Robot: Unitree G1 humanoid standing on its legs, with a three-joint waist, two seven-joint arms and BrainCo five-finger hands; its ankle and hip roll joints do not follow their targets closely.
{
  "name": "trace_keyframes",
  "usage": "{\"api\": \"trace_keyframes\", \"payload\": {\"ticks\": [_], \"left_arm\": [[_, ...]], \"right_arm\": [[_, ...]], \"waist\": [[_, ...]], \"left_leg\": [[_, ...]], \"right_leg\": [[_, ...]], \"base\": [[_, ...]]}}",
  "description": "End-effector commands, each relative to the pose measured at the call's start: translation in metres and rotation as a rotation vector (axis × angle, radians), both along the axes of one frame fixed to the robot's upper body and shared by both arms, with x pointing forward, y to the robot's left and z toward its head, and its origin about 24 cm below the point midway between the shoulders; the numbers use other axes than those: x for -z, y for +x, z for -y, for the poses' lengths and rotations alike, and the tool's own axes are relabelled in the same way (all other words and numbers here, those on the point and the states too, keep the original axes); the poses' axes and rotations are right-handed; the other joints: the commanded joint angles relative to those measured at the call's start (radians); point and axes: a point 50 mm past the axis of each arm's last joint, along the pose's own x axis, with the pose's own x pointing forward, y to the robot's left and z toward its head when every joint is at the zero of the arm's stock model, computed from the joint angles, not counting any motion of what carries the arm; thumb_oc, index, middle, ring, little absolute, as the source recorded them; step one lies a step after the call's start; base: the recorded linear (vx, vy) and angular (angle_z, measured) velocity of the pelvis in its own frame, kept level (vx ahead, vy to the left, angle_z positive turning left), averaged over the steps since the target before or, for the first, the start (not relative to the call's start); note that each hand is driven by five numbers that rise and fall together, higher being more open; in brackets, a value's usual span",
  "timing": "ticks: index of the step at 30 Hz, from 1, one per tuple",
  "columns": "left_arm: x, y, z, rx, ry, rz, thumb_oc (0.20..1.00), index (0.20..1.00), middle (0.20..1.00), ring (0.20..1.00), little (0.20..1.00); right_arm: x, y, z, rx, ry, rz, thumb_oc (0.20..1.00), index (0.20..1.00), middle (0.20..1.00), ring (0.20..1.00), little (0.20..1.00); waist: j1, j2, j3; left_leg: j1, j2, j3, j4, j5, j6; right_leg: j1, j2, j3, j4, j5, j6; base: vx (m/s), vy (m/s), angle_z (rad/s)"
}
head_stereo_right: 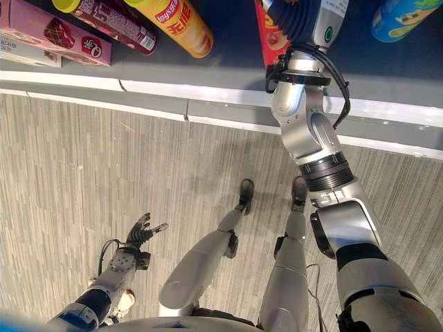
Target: Put the goods on the table back onto the shelves and tidy them up.
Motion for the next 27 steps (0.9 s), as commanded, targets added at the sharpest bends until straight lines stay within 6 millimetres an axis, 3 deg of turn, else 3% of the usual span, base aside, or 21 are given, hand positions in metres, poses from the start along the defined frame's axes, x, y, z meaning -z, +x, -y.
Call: {"api": "trace_keyframes", "payload": {"ticks": [1, 16, 27], "left_arm": [[0.003, -0.003, 0.006, -0.033, -0.022, -0.01, 1.0, 1.0, 1.0, 1.0, 1.0], [0.001, 0.003, 0.006, -0.03, -0.017, -0.003, 1.0, 1.0, 1.0, 1.0, 1.0], [0.002, 0.002, 0.009, -0.039, -0.036, -0.003, 1.0, 1.0, 1.0, 1.0, 1.0]], "right_arm": [[-0.045, -0.027, -0.024, -0.108, -0.049, 0.215, 0.2, 0.2, 0.2, 0.2, 0.2], [-0.071, -0.039, -0.017, -0.03, -0.024, 0.352, 0.2, 0.2, 0.2, 0.2, 0.2], [-0.062, -0.038, -0.02, -0.051, -0.012, 0.34, 0.2, 0.2, 0.2, 0.2, 0.2]], "waist": [[-0.01, 0.054, 0.043], [0.013, 0.074, 0.025], [0.018, 0.092, 0.024]], "left_leg": [[-0.06, 0.008, 0.039, 0.005, -0.018, -0.077], [-0.072, 0.004, 0.034, 0.005, -0.015, -0.083], [-0.068, -0.001, 0.031, 0.005, -0.014, -0.084]], "right_leg": [[-0.002, -0.089, -0.028, 0.115, -0.107, 0.089], [-0.012, -0.097, -0.041, 0.125, -0.111, 0.091], [-0.014, -0.106, -0.045, 0.138, -0.116, 0.094]], "base": [[0.0, 0.0, 0.0], [0.0, 0.0, 0.0], [0.0, 0.006, 0.0]]}}
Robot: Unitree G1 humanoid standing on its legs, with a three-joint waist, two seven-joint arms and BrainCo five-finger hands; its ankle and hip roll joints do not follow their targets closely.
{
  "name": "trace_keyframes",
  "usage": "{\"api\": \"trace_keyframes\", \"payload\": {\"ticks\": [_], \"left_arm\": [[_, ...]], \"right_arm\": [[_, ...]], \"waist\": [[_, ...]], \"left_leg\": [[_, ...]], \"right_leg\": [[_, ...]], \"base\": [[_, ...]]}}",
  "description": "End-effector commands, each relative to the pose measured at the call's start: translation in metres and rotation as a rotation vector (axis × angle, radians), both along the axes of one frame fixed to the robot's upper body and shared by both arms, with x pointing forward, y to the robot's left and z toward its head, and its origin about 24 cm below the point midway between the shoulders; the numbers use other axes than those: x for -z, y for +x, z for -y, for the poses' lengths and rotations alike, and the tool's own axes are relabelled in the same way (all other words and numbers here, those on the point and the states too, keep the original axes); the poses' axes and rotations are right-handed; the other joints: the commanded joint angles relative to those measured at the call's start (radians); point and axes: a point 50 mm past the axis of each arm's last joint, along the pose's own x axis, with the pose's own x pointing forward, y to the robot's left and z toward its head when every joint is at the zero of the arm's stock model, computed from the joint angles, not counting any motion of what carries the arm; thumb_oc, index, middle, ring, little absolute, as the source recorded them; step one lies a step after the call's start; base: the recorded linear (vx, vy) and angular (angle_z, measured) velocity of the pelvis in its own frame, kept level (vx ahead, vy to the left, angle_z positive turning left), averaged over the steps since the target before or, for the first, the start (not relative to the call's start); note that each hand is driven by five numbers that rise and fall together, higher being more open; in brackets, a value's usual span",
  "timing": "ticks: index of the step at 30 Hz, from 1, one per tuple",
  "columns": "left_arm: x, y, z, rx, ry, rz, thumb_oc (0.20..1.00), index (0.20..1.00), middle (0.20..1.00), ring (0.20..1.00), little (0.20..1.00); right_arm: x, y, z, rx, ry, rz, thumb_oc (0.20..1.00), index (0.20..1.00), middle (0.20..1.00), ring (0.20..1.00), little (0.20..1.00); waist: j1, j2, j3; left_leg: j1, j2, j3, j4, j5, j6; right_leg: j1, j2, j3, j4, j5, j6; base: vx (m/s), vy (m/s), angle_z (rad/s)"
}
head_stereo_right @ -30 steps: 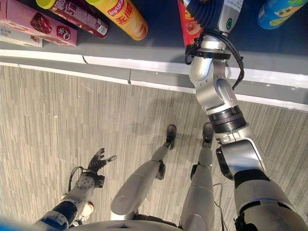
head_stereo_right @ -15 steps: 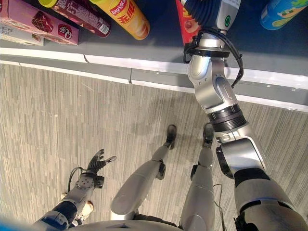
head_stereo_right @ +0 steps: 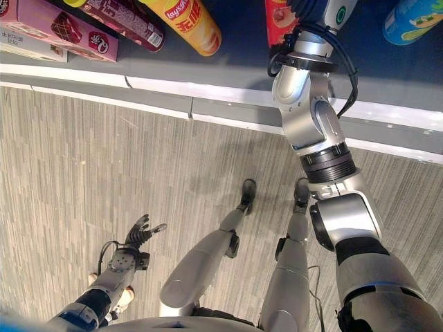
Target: Put the goods on the table back onto the shelves and tidy them up.
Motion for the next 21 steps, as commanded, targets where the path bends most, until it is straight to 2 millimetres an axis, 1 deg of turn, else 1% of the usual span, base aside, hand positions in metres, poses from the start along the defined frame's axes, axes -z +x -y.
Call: {"api": "trace_keyframes", "payload": {"ticks": [1, 10, 16, 21], "left_arm": [[0.0, 0.003, 0.011, -0.01, -0.018, 0.012, 1.0, 1.0, 1.0, 1.0, 1.0], [-0.002, 0.006, 0.014, -0.007, -0.028, 0.02, 1.0, 1.0, 1.0, 1.0, 1.0], [-0.003, 0.008, 0.013, -0.013, -0.02, 0.021, 1.0, 1.0, 1.0, 1.0, 1.0], [-0.004, 0.01, 0.015, -0.001, -0.015, 0.026, 1.0, 1.0, 1.0, 1.0, 1.0]], "right_arm": [[-0.038, -0.03, -0.024, -0.06, -0.08, 0.228, 0.2, 0.2, 0.2, 0.2, 0.2], [-0.031, -0.026, -0.027, -0.071, -0.093, 0.196, 0.2, 0.2, 0.2, 0.2, 0.2], [-0.027, -0.023, -0.031, -0.083, -0.092, 0.176, 0.2, 0.2, 0.2, 0.2, 0.2], [-0.026, -0.022, -0.031, -0.079, -0.091, 0.169, 0.2, 0.2, 0.2, 0.2, 0.2]], "waist": [[-0.009, 0.092, 0.025], [-0.018, 0.099, 0.043], [-0.025, 0.082, 0.05], [-0.028, 0.076, 0.055]], "left_leg": [[-0.068, -0.001, 0.032, 0.005, -0.013, -0.085], [-0.08, -0.002, 0.033, 0.005, -0.009, -0.086], [-0.085, 0.003, 0.037, 0.005, -0.009, -0.087], [-0.089, 0.005, 0.037, 0.005, -0.008, -0.087]], "right_leg": [[-0.015, -0.104, -0.043, 0.14, -0.117, 0.093], [-0.035, -0.108, -0.041, 0.16, -0.123, 0.092], [-0.043, -0.107, -0.041, 0.165, -0.123, 0.09], [-0.046, -0.106, -0.039, 0.165, -0.122, 0.089]], "base": [[0.0, 0.0, 0.0], [0.0, 0.0, 0.0], [0.0, 0.0, 0.0], [0.0, 0.0, 0.0]]}}
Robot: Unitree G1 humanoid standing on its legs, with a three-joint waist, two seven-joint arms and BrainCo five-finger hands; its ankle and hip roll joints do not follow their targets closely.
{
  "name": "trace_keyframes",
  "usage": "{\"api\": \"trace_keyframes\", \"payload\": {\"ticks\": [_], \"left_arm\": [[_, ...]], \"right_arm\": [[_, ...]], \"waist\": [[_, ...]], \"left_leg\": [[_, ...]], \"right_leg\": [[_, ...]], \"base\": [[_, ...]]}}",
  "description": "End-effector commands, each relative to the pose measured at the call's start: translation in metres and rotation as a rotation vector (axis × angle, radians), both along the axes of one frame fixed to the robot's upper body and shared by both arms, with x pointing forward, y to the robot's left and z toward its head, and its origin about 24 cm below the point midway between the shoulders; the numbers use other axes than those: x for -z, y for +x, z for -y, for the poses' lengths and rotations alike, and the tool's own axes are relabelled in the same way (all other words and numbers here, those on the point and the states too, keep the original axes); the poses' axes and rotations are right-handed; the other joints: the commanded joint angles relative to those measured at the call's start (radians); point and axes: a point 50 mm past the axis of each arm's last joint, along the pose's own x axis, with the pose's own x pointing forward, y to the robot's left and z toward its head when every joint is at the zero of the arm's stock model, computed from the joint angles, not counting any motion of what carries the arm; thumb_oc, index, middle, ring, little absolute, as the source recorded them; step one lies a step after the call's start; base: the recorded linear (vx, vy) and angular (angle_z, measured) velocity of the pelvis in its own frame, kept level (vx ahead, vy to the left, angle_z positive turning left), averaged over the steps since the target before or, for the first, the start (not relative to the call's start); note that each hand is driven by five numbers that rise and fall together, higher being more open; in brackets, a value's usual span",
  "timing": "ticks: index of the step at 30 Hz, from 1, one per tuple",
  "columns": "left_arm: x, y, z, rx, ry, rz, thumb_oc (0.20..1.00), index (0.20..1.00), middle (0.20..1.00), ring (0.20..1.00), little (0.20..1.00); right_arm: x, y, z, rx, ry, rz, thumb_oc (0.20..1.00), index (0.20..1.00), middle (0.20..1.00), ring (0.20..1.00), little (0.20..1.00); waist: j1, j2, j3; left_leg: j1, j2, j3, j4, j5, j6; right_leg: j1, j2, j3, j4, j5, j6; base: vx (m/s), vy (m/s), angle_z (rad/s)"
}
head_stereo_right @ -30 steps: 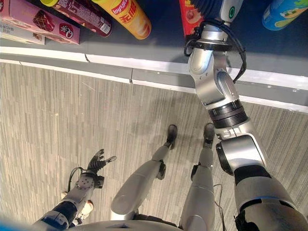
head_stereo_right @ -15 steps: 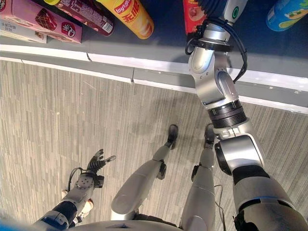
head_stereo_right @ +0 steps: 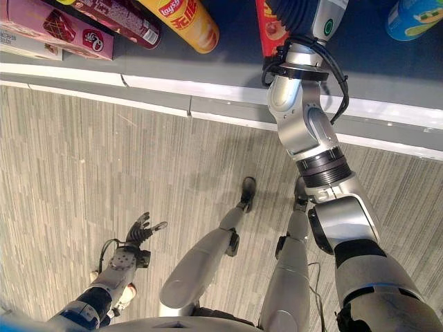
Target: Put the goods on the table back onto the shelves and tidy them up.
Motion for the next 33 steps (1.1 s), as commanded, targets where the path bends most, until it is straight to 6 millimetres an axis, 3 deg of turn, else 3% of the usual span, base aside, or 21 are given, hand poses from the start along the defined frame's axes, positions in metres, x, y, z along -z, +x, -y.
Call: {"api": "trace_keyframes", "payload": {"ticks": [1, 6, 8, 12, 18, 26, 30, 31, 32, 33], "left_arm": [[-0.001, 0.004, 0.013, -0.003, -0.013, 0.012, 1.0, 1.0, 1.0, 1.0, 1.0], [-0.002, 0.006, 0.012, -0.008, -0.013, 0.016, 1.0, 1.0, 1.0, 1.0, 1.0], [-0.001, 0.006, 0.013, -0.006, -0.013, 0.014, 1.0, 1.0, 1.0, 1.0, 1.0], [-0.003, 0.007, 0.014, -0.013, -0.014, 0.02, 1.0, 1.0, 1.0, 1.0, 1.0], [-0.005, 0.011, 0.01, -0.043, -0.023, 0.023, 1.0, 1.0, 1.0, 1.0, 1.0], [0.001, 0.002, 0.008, -0.055, -0.048, -0.006, 1.0, 1.0, 1.0, 1.0, 1.0], [0.001, 0.002, 0.008, -0.055, -0.047, -0.006, 1.0, 1.0, 1.0, 1.0, 1.0], [0.004, -0.002, 0.003, -0.065, -0.052, -0.026, 1.0, 1.0, 1.0, 1.0, 1.0], [0.013, -0.021, -0.023, -0.064, -0.027, -0.104, 1.0, 1.0, 1.0, 1.0, 1.0], [0.013, -0.021, -0.023, -0.064, -0.027, -0.104, 1.0, 1.0, 1.0, 1.0, 1.0]], "right_arm": [[-0.039, -0.026, -0.025, -0.074, -0.064, 0.209, 0.2, 0.2, 0.2, 0.2, 0.2], [-0.038, -0.026, -0.026, -0.073, -0.06, 0.213, 0.216, 0.216, 0.216, 0.216, 0.216], [-0.038, -0.027, -0.025, -0.066, -0.053, 0.222, 1.0, 1.0, 1.0, 1.0, 1.0], [-0.039, -0.039, -0.032, -0.105, -0.04, 0.289, 1.0, 1.0, 1.0, 1.0, 1.0], [-0.03, -0.042, -0.039, -0.161, -0.041, 0.272, 1.0, 1.0, 1.0, 1.0, 1.0], [0.003, -0.042, -0.036, -0.233, -0.025, 0.171, 1.0, 1.0, 1.0, 1.0, 1.0], [0.003, -0.042, -0.036, -0.233, -0.025, 0.171, 1.0, 1.0, 1.0, 1.0, 1.0], [0.026, -0.036, -0.037, -0.276, -0.063, 0.051, 1.0, 1.0, 1.0, 1.0, 1.0], [0.157, -0.038, -0.02, -0.701, -0.188, -0.749, 1.0, 1.0, 1.0, 1.0, 1.0], [0.157, -0.038, -0.02, -0.701, -0.188, -0.749, 1.0, 1.0, 1.0, 1.0, 1.0]], "waist": [[-0.025, 0.076, 0.057], [-0.024, 0.075, 0.056], [-0.024, 0.075, 0.056], [-0.03, 0.069, 0.056], [-0.035, 0.043, 0.047], [-0.064, -0.013, 0.038], [-0.065, -0.012, 0.039], [-0.08, -0.042, 0.032], [-0.145, -0.196, -0.086], [-0.145, -0.196, -0.088]], "left_leg": [[-0.069, 0.005, 0.038, 0.004, -0.009, -0.087], [-0.072, 0.006, 0.041, 0.004, -0.008, -0.089], [-0.072, 0.006, 0.042, 0.004, -0.008, -0.088], [-0.068, 0.005, 0.041, 0.004, -0.009, -0.085], [-0.068, 0.01, 0.042, 0.004, -0.007, -0.076], [-0.014, 0.027, 0.061, 0.007, -0.019, -0.061], [-0.014, 0.027, 0.061, 0.007, -0.02, -0.061], [0.022, 0.034, 0.066, 0.014, -0.032, -0.059], [0.195, 0.072, 0.092, 0.02, -0.088, -0.059], [0.191, 0.071, 0.092, 0.02, -0.085, -0.058]], "right_leg": [[-0.029, -0.106, -0.037, 0.165, -0.122, 0.088], [-0.032, -0.107, -0.036, 0.164, -0.122, 0.088], [-0.034, -0.106, -0.034, 0.165, -0.121, 0.089], [-0.03, -0.105, -0.026, 0.158, -0.117, 0.092], [-0.035, -0.101, -0.013, 0.148, -0.107, 0.093], [0.018, -0.091, -0.009, 0.14, -0.105, 0.089], [0.019, -0.091, -0.009, 0.139, -0.104, 0.089], [0.06, -0.089, -0.016, 0.133, -0.109, 0.087], [0.253, -0.086, -0.072, 0.085, -0.1, 0.099], [0.251, -0.087, -0.072, 0.083, -0.097, 0.099]], "base": [[0.0, 0.0, 0.0], [0.0, 0.0, 0.0], [0.0, 0.0, 0.0], [-0.02, 0.043, -0.01], [-0.06, 0.055, -0.05], [-0.04, 0.037, -0.05], [0.0, 0.005, -0.05], [0.22, -0.009, -0.02], [0.22, -0.007, -0.01], [0.3, -0.051, 0.34]]}}
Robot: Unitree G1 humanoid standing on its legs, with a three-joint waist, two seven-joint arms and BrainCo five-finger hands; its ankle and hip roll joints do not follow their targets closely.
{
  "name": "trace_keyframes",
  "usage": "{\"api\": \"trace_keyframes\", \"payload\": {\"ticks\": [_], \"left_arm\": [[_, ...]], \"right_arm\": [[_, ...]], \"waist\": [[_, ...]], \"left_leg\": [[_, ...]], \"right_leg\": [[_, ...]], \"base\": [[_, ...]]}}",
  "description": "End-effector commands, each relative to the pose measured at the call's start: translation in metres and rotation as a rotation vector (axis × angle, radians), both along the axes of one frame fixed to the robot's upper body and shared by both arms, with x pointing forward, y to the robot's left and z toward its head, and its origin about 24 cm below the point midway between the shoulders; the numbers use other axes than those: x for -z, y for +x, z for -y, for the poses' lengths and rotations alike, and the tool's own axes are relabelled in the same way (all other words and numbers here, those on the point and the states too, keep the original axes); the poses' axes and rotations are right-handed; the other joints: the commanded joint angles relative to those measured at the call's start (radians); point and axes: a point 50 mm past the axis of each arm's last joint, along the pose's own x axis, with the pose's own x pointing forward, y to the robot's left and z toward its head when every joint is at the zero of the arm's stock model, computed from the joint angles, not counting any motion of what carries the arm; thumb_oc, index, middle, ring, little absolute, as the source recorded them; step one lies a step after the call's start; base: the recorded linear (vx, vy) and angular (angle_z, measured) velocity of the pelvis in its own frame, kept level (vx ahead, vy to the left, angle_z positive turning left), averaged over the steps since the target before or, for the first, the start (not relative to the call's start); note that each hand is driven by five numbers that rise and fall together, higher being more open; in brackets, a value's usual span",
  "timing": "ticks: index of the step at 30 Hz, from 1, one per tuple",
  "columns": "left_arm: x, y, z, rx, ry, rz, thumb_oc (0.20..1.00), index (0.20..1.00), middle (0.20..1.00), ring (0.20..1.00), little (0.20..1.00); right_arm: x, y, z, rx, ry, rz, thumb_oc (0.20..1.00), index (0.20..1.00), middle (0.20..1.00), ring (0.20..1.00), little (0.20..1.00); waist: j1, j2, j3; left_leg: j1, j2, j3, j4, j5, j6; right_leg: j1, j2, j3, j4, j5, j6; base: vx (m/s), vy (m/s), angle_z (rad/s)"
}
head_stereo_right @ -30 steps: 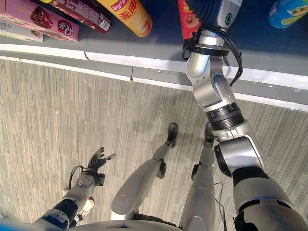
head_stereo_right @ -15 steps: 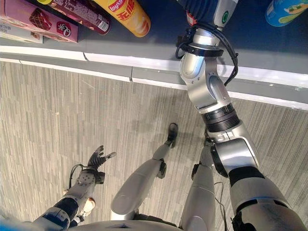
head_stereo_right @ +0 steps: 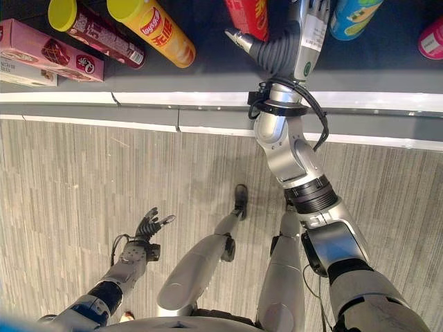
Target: Put the goods on the table back onto the shelves and tidy them up.
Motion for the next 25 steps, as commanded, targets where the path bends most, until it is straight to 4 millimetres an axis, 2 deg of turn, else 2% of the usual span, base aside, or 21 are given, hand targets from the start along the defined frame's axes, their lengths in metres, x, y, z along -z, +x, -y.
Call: {"api": "trace_keyframes", "payload": {"ticks": [1, 3, 4, 5, 6, 7, 8, 9, 10, 12, 14, 16, 19, 22, 25], "left_arm": [[0.03, -0.047, -0.067, -0.109, 0.059, -0.177, 1.0, 1.0, 1.0, 1.0, 1.0], [0.032, -0.054, -0.074, -0.094, 0.067, -0.2, 1.0, 1.0, 1.0, 1.0, 1.0], [0.032, -0.054, -0.074, -0.094, 0.067, -0.2, 1.0, 1.0, 1.0, 1.0, 1.0], [0.034, -0.058, -0.077, -0.07, 0.066, -0.218, 1.0, 1.0, 1.0, 1.0, 1.0], [0.035, -0.059, -0.077, -0.07, 0.066, -0.218, 1.0, 1.0, 1.0, 1.0, 1.0], [0.039, -0.065, -0.076, -0.05, 0.058, -0.249, 1.0, 1.0, 1.0, 1.0, 1.0], [0.042, -0.07, -0.077, -0.041, 0.058, -0.27, 1.0, 1.0, 1.0, 1.0, 1.0], [0.045, -0.075, -0.077, -0.046, 0.051, -0.288, 1.0, 1.0, 1.0, 1.0, 1.0], [0.051, -0.087, -0.082, -0.072, 0.04, -0.331, 1.0, 1.0, 1.0, 1.0, 1.0], [0.057, -0.099, -0.085, -0.097, 0.03, -0.378, 1.0, 1.0, 1.0, 1.0, 1.0], [0.061, -0.109, -0.089, -0.115, 0.034, -0.425, 1.0, 1.0, 1.0, 1.0, 1.0], [0.066, -0.121, -0.092, -0.137, 0.041, -0.477, 1.0, 1.0, 1.0, 1.0, 1.0], [0.069, -0.127, -0.098, -0.173, 0.043, -0.513, 1.0, 1.0, 1.0, 1.0, 1.0], [0.07, -0.131, -0.1, -0.169, 0.062, -0.539, 1.0, 1.0, 1.0, 1.0, 1.0], [0.07, -0.129, -0.097, -0.14, 0.073, -0.542, 1.0, 1.0, 1.0, 1.0, 1.0]], "right_arm": [[0.125, -0.021, 0.006, -0.523, -0.162, -0.736, 1.0, 1.0, 1.0, 1.0, 1.0], [0.162, -0.031, 0.023, -0.554, -0.205, -0.963, 1.0, 1.0, 1.0, 1.0, 1.0], [0.162, -0.031, 0.024, -0.554, -0.205, -0.964, 1.0, 1.0, 1.0, 1.0, 1.0], [0.202, -0.041, 0.04, -0.583, -0.195, -1.207, 1.0, 1.0, 1.0, 1.0, 1.0], [0.202, -0.041, 0.04, -0.583, -0.195, -1.207, 1.0, 1.0, 1.0, 1.0, 1.0], [0.241, -0.054, 0.063, -0.525, -0.183, -1.424, 1.0, 1.0, 1.0, 1.0, 1.0], [0.262, -0.063, 0.074, -0.5, -0.138, -1.535, 1.0, 1.0, 1.0, 1.0, 1.0], [0.28, -0.072, 0.088, -0.442, -0.108, -1.619, 1.0, 1.0, 1.0, 1.0, 1.0], [0.31, -0.093, 0.116, -0.3, -0.059, -1.768, 1.0, 1.0, 1.0, 1.0, 1.0], [0.341, -0.121, 0.147, -0.113, 0.108, -1.899, 1.0, 1.0, 1.0, 1.0, 1.0], [0.367, -0.149, 0.165, 0.063, 0.275, -1.999, 1.0, 1.0, 1.0, 1.0, 1.0], [0.384, -0.174, 0.17, 0.181, 0.417, -2.066, 1.0, 1.0, 1.0, 1.0, 1.0], [0.398, -0.201, 0.174, 0.338, 0.6, -2.093, 1.0, 1.0, 1.0, 1.0, 1.0], [0.408, -0.216, 0.166, 0.403, 0.722, -2.1, 1.0, 1.0, 1.0, 1.0, 1.0], [0.411, -0.215, 0.158, 0.395, 0.748, -2.09, 1.0, 1.0, 1.0, 1.0, 1.0]], "waist": [[-0.05, -0.175, -0.167], [-0.055, -0.199, -0.198], [-0.055, -0.199, -0.197], [-0.059, -0.215, -0.224], [-0.059, -0.214, -0.224], [-0.063, -0.225, -0.249], [-0.065, -0.231, -0.261], [-0.065, -0.235, -0.27], [-0.065, -0.241, -0.291], [-0.069, -0.246, -0.31], [-0.075, -0.251, -0.335], [-0.082, -0.254, -0.354], [-0.095, -0.257, -0.376], [-0.113, -0.253, -0.395], [-0.126, -0.247, -0.406]], "left_leg": [[0.123, 0.046, 0.006, 0.011, -0.07, -0.021], [0.157, 0.053, 0.009, 0.019, -0.083, -0.022], [0.159, 0.053, 0.008, 0.019, -0.084, -0.022], [0.187, 0.056, 0.011, 0.023, -0.094, -0.023], [0.188, 0.056, 0.01, 0.023, -0.095, -0.023], [0.216, 0.06, 0.011, 0.027, -0.105, -0.025], [0.228, 0.06, 0.011, 0.029, -0.112, -0.024], [0.241, 0.062, 0.012, 0.03, -0.117, -0.024], [0.266, 0.063, 0.014, 0.034, -0.128, -0.024], [0.291, 0.069, 0.018, 0.035, -0.137, -0.025], [0.31, 0.073, 0.021, 0.036, -0.143, -0.025], [0.337, 0.077, 0.03, 0.034, -0.152, -0.025], [0.374, 0.086, 0.042, 0.03, -0.164, -0.027], [0.412, 0.1, 0.056, 0.021, -0.171, -0.031], [0.437, 0.115, 0.069, 0.013, -0.173, -0.038]], "right_leg": [[0.23, -0.1, -0.07, 0.013, -0.105, 0.101], [0.259, -0.101, -0.082, 0.018, -0.112, 0.104], [0.262, -0.101, -0.082, 0.017, -0.112, 0.104], [0.287, -0.1, -0.088, 0.019, -0.116, 0.103], [0.287, -0.1, -0.088, 0.018, -0.116, 0.103], [0.313, -0.103, -0.097, 0.023, -0.122, 0.103], [0.323, -0.104, -0.1, 0.024, -0.124, 0.103], [0.336, -0.104, -0.103, 0.026, -0.129, 0.103], [0.356, -0.104, -0.105, 0.028, -0.135, 0.102], [0.376, -0.102, -0.108, 0.029, -0.141, 0.101], [0.387, -0.096, -0.104, 0.029, -0.146, 0.099], [0.405, -0.091, -0.101, 0.028, -0.153, 0.096], [0.428, -0.08, -0.094, 0.025, -0.165, 0.09], [0.446, -0.063, -0.083, 0.026, -0.178, 0.083], [0.46, -0.049, -0.078, 0.024, -0.188, 0.075]], "base": [[0.13, -0.052, 0.15], [0.13, -0.057, -0.21], [0.1, -0.047, -0.47], [0.06, -0.026, -0.8], [0.12, -0.057, -0.71], [0.08, -0.056, -0.33], [0.1, -0.07, 0.24], [0.09, -0.079, 0.37], [0.09, -0.076, 0.24], [0.09, -0.08, 0.07], [0.08, -0.081, 0.02], [0.09, -0.08, -0.07], [0.1, -0.075, -0.24], [0.09, -0.106, -0.14], [0.05, -0.078, -0.21]]}}
